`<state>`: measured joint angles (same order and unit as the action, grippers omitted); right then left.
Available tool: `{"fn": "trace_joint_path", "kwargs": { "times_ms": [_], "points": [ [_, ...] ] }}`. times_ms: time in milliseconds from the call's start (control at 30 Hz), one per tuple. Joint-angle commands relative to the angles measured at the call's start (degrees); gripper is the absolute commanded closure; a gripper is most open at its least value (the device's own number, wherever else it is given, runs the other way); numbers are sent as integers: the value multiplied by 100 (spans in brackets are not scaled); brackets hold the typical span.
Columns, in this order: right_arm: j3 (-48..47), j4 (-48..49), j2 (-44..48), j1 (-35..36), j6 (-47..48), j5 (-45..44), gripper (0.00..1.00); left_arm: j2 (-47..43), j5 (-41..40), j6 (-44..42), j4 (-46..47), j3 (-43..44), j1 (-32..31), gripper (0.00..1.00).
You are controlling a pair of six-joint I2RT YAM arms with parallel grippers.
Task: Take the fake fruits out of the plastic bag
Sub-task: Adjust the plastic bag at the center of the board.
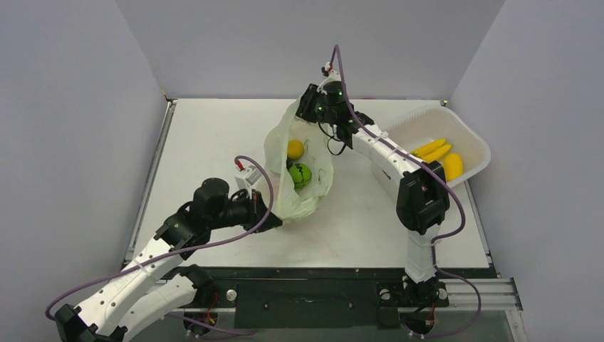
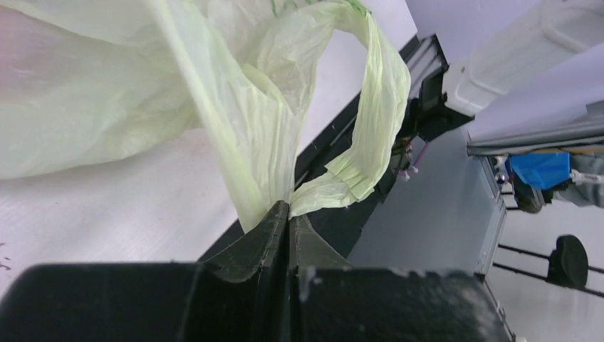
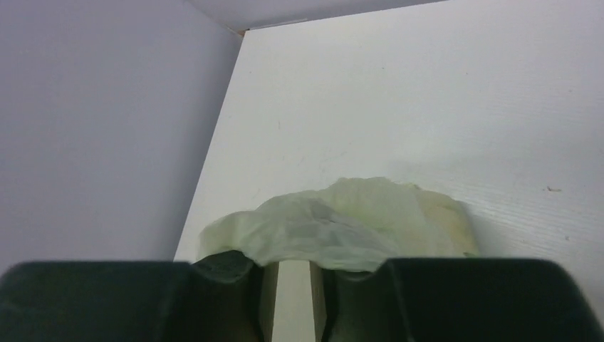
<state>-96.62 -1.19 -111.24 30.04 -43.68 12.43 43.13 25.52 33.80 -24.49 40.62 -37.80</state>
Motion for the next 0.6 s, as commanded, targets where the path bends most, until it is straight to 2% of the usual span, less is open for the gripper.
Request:
{"fn": "trace_joint_path", "kwargs": {
  "times_ms": [0, 67, 200, 400, 567],
  "points": [
    [-883, -1097, -90, -313, 377, 170, 75, -7, 531, 265, -316, -66, -352, 100],
    [-649, -1348, 224, -212, 446, 328, 58, 63, 553, 312, -26, -28, -354, 100],
    [267, -1593, 1117, -89, 778, 686, 43, 275, 575, 226, 161, 95, -350, 100],
    [1376, -2269, 2497, 33, 1322, 601, 35, 389, 537, 96, 158, 185, -341, 100],
    [2005, -2778, 3262, 247, 1516, 525, 33, 504, 522, 110, 250, 231, -338, 100]
  ]
}}
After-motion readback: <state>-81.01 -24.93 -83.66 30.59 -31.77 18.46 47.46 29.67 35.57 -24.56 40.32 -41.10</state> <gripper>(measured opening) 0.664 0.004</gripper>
